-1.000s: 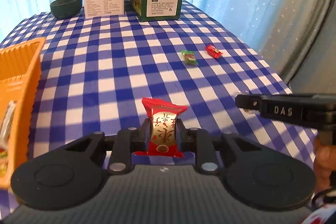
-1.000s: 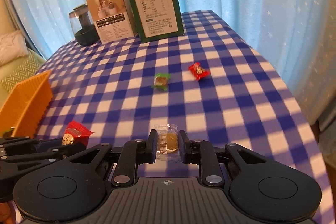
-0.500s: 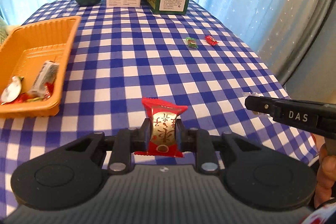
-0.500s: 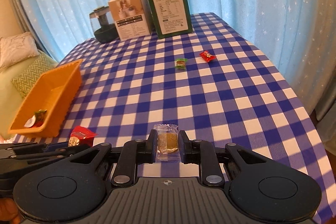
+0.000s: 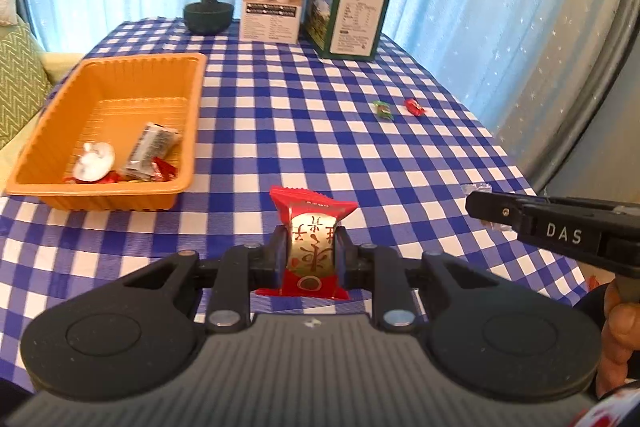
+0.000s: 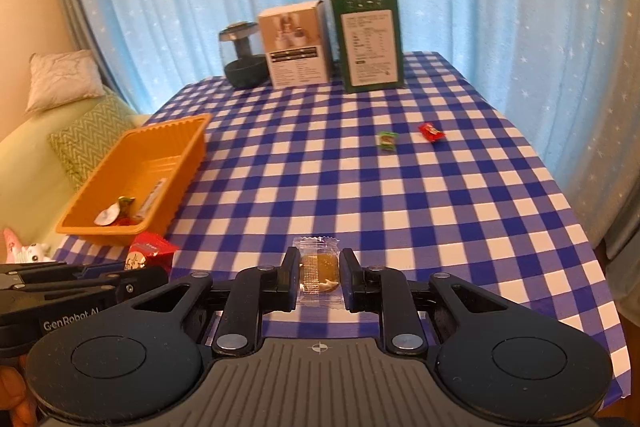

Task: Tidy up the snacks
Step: 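Carry the red packet and clear candy in both tools over the orange tray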

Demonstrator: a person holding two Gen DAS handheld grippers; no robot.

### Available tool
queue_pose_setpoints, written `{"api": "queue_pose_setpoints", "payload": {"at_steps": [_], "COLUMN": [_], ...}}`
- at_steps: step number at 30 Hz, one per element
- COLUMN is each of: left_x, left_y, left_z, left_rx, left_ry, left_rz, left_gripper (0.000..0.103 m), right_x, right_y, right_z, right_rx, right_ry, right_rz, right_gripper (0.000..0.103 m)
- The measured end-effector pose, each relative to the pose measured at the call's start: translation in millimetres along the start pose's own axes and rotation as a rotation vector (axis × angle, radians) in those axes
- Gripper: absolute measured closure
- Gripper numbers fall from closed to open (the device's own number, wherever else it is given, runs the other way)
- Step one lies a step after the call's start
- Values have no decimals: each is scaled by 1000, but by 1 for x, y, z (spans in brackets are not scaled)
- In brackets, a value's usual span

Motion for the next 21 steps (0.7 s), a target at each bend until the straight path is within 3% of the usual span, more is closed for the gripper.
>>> {"api": "queue_pose_setpoints", "payload": {"at_steps": [21], "left_x": [-48], "left_y": [53], "left_z": [-10], "left_rx": [85], "left_ry": [57], "left_rz": [-69], "left_gripper": [82], "right_x": [-67], "right_y": [4], "right_z": [-8], "right_rx": [16], "right_ry": [112], "right_rz": [-77], "right_gripper": [82]}}
Point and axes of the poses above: each gripper's, at about its wrist camera, not at the fingertips, and y roughly against the way its jaws point, x to its right, z to its underside, the point moved 4 cm from there along -y, roughly the way its jaws point, and after that the axes turned 4 degrees about z, right-handed, at the moved point
